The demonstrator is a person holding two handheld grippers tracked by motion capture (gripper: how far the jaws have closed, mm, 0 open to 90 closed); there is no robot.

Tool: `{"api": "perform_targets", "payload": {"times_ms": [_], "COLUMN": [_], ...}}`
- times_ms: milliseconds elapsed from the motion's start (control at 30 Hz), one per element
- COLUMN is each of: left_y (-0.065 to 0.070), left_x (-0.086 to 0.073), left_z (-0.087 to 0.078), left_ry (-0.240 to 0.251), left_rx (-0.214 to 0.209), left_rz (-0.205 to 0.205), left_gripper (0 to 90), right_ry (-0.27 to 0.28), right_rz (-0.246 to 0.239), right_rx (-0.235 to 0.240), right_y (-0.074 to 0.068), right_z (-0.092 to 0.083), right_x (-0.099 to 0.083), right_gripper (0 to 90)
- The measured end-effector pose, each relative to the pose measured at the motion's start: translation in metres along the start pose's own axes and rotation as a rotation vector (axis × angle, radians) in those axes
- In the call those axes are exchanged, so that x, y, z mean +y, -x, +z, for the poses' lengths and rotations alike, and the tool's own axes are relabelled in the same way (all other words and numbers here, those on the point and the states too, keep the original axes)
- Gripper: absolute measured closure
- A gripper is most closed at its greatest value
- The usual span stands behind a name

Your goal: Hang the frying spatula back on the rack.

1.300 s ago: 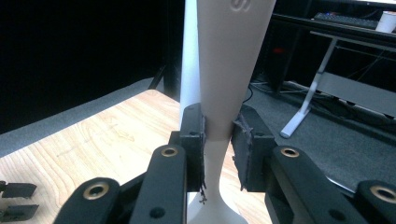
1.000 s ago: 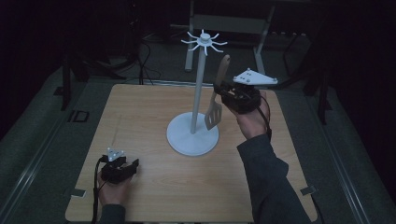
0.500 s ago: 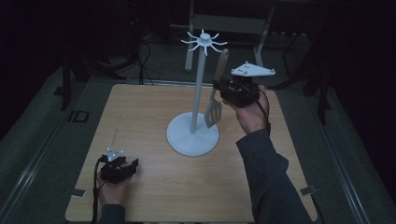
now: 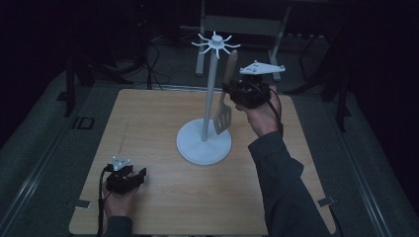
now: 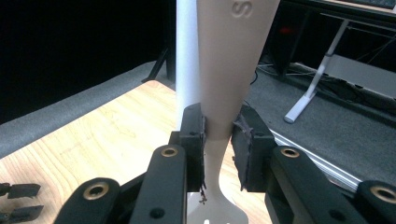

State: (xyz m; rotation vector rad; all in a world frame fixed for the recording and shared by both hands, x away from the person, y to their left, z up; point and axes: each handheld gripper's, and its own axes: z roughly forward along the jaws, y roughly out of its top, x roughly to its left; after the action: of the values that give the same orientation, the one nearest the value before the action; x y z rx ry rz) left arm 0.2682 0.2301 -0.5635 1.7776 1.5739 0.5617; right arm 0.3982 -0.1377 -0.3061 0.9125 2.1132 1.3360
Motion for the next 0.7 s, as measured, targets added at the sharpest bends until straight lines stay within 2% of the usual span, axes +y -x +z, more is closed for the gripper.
{"api": "perform_targets", "payload": {"times_ms": [600,700], "left_y": [0.0,0.0], "left_x": [0.0,0.0], "left_z": [0.0,-0.001], "left_ry": [0.005,0.004], "left_rx": [-0.001,-0.001], "left_rz": [-0.004,-0.005], "left_gripper": [44.7,44.7], "right_ry": [-0.022,-0.014], "right_rz": [0.007,0.003], "right_rx": [0.001,-0.002], "right_y": [-0.001,-0.001], "right_z": [0.014,0.015], "right_x": [0.003,0.0], "right_gripper": [74.4,67.9]}}
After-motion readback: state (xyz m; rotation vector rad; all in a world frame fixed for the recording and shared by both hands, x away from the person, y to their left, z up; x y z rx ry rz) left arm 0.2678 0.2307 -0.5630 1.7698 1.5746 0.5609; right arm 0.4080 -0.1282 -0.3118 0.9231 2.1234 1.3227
